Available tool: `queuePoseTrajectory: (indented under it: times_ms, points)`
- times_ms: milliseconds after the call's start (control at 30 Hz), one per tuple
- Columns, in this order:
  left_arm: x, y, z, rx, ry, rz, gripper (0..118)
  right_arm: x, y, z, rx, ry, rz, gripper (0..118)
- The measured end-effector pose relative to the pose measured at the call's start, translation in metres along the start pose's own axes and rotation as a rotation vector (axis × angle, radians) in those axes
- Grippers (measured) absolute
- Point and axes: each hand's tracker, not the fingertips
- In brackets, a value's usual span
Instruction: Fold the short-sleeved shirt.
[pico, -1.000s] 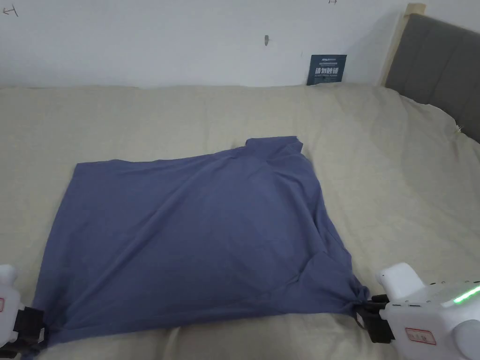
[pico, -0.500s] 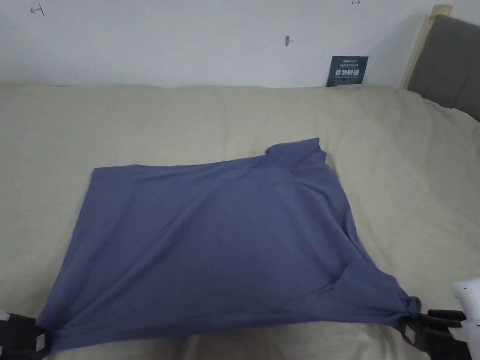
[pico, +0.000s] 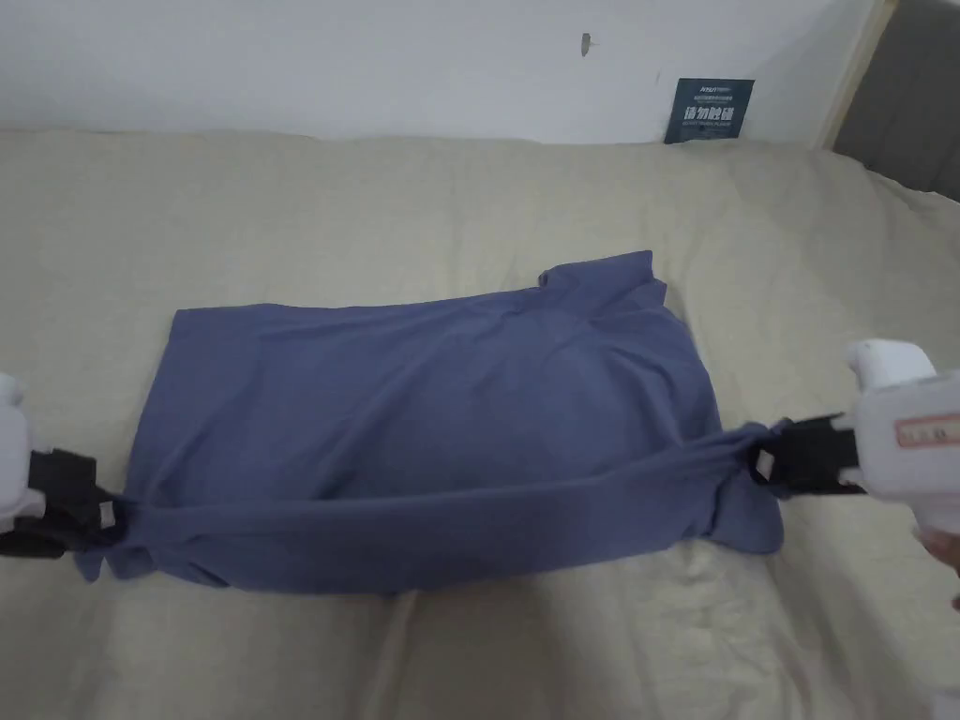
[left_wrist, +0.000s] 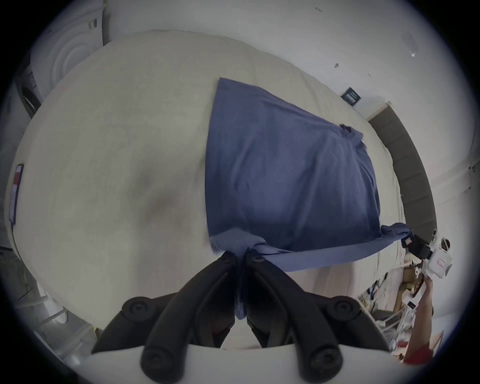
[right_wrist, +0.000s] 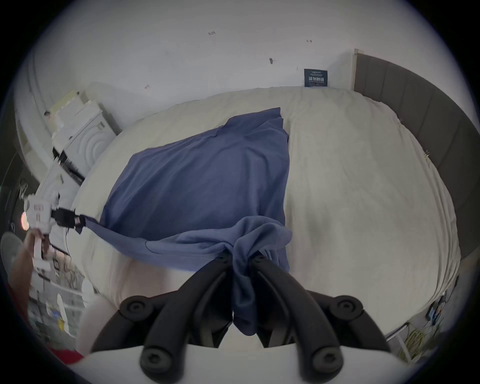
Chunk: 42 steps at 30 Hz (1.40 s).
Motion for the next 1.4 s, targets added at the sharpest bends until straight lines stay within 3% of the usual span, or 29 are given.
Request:
queuePoseTrajectory:
  times_ms: [33, 300, 467, 500, 533, 567, 600, 633, 767, 967, 1067, 1100, 1133, 1167, 1200, 1233, 1267, 1300, 1367, 1400]
  points:
    - [0.0, 0.009, -0.006, -0.003, -0.005, 0.023, 5, 0.001, 0.012, -0.009, -0.014, 0.003, -0.029, 13]
    - [0.009, 0.083, -0.049, 0.015, 0.05, 0.058, 5, 0.003, 0.089, -0.092, -0.098, -0.056, -0.024, 13]
    - [0.008, 0.103, -0.075, -0.034, 0.082, 0.075, 7, 0.003, 0.106, -0.125, -0.154, -0.085, -0.094, 14]
    - [0.006, 0.105, -0.078, -0.035, 0.076, 0.089, 17, 0.005, 0.108, -0.129, -0.156, -0.086, -0.101, 28]
    - [0.002, 0.108, -0.079, -0.023, 0.082, 0.108, 38, 0.006, 0.108, -0.131, -0.145, -0.108, -0.109, 58]
    - [-0.001, 0.107, -0.078, 0.021, 0.096, 0.128, 64, 0.006, 0.107, -0.133, -0.131, -0.157, -0.116, 93]
    - [-0.003, 0.105, -0.076, 0.066, 0.103, 0.128, 91, 0.007, 0.105, -0.13, -0.085, -0.18, -0.116, 109]
    - [-0.005, 0.103, -0.073, 0.113, 0.107, 0.123, 100, 0.008, 0.105, -0.127, -0.047, -0.175, -0.125, 109]
    - [-0.012, 0.088, -0.056, 0.275, 0.086, 0.056, 100, 0.021, 0.1, -0.11, 0.114, -0.131, -0.185, 109]
    - [-0.006, 0.027, -0.009, 0.503, 0.032, -0.043, 100, 0.002, 0.058, -0.041, 0.443, -0.027, -0.124, 109]
    - [0.0, -0.017, 0.018, 0.619, 0.027, -0.076, 91, -0.015, 0.023, -0.012, 0.523, 0.02, -0.067, 107]
    - [0.001, -0.033, 0.027, 0.651, 0.028, -0.08, 78, -0.021, 0.008, -0.002, 0.553, 0.028, -0.05, 100]
    - [-0.001, -0.039, 0.028, 0.684, 0.031, -0.088, 61, -0.028, -0.007, 0.006, 0.59, 0.034, -0.035, 85]
    - [0.001, -0.053, 0.033, 0.727, 0.058, -0.101, 40, -0.034, -0.019, 0.014, 0.622, 0.051, -0.017, 52]
    - [0.003, -0.067, 0.04, 0.764, 0.082, -0.115, 14, -0.04, -0.037, 0.023, 0.699, 0.059, -0.007, 10]
    - [0.004, -0.079, 0.045, 0.796, 0.1, -0.127, 4, -0.046, -0.051, 0.03, 0.757, 0.039, 0.002, 8]
    - [0.005, -0.089, 0.046, 0.806, 0.099, -0.135, 3, -0.055, -0.066, 0.036, 0.798, -0.051, -0.007, 7]
    - [0.004, -0.098, 0.05, 0.802, 0.088, -0.136, 0, -0.061, -0.077, 0.043, 0.811, -0.053, -0.032, 5]
    - [0.001, -0.117, 0.057, 0.803, 0.037, -0.108, 0, -0.058, -0.089, 0.051, 0.776, 0.104, -0.107, 5]
    - [-0.006, -0.123, 0.056, 0.831, 0.028, -0.063, 0, -0.061, -0.097, 0.054, 0.774, 0.109, -0.134, 4]
